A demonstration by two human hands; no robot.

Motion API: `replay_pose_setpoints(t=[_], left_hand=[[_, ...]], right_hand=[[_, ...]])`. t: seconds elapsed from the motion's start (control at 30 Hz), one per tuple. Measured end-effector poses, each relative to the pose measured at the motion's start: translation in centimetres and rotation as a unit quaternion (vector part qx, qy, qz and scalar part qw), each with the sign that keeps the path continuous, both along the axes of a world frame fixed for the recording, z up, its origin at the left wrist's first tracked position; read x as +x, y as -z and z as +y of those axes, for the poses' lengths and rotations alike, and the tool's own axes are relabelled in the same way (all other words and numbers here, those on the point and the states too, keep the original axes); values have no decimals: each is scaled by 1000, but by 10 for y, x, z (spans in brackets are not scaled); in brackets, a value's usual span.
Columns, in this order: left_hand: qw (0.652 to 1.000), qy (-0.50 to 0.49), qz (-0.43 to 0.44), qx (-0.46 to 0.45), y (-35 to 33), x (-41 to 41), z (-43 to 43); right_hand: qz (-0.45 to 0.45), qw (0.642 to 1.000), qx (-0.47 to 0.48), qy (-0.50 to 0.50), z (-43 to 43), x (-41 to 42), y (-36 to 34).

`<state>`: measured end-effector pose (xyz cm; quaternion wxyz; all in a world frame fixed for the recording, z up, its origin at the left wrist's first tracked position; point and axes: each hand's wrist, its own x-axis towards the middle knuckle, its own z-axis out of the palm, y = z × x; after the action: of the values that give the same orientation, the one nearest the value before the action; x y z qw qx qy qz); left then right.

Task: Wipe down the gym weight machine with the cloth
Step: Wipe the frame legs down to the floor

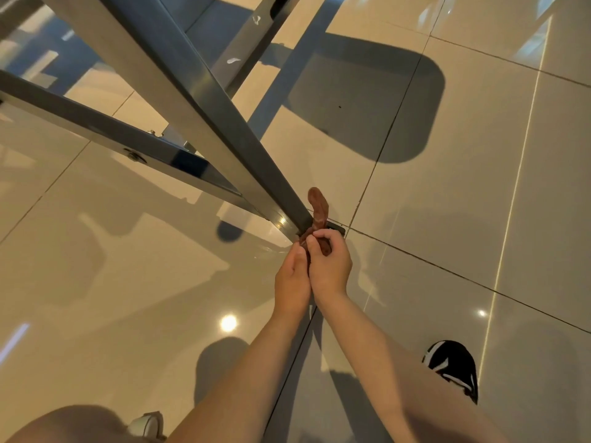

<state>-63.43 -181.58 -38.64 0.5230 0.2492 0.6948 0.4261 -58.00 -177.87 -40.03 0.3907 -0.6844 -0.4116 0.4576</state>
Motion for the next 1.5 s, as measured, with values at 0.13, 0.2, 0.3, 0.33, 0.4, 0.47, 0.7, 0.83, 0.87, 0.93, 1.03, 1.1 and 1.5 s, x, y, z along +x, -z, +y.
replay_pose_setpoints(t=[0.13, 0.2, 0.3, 0.33, 0.4, 0.47, 0.7, 0.83, 0.87, 0.93, 1.03, 1.1, 1.5], left_hand=[[1000, 11, -14, 3, 0, -1, -2], [1000, 13, -17, 4, -3, -5, -1], [1000, 14, -18, 12, -6, -10, -3], [1000, 10, -18, 19, -8, -12, -4], [999, 10, -11, 28, -12, -15, -4], [1000, 15, -8, 26, -16, -18, -4], [999, 12, 36, 35, -54, -33, -9], [995, 3, 56, 85, -82, -48, 2], [995, -3, 58, 84, -88, -50, 6], [996, -11, 57, 75, -97, -49, 8], [995, -25, 62, 76, -107, -49, 9], [993, -44, 63, 86, -114, -50, 12], [994, -92, 49, 31, -283, -3, 32]], right_hand=[[30, 992, -99, 74, 16, 11, 14], [30, 988, -129, 76, 21, 12, 11], [37, 997, -67, 20, 15, 3, -8], [35, 999, -32, -6, 11, 0, -14], [23, 999, 6, -31, 6, -3, -17], [25, 999, -26, 0, 10, -2, -12], [37, 998, -52, 9, 23, -20, -59], [15, 992, 86, -96, 34, -40, -116], [24, 991, 89, -102, 36, -43, -122], [28, 994, 57, -88, 39, -42, -124], [24, 998, -18, -59, 41, -38, -125], [22, 997, -17, -77, 49, -41, -137], [130, 976, -98, -145, 65, 4, -281]])
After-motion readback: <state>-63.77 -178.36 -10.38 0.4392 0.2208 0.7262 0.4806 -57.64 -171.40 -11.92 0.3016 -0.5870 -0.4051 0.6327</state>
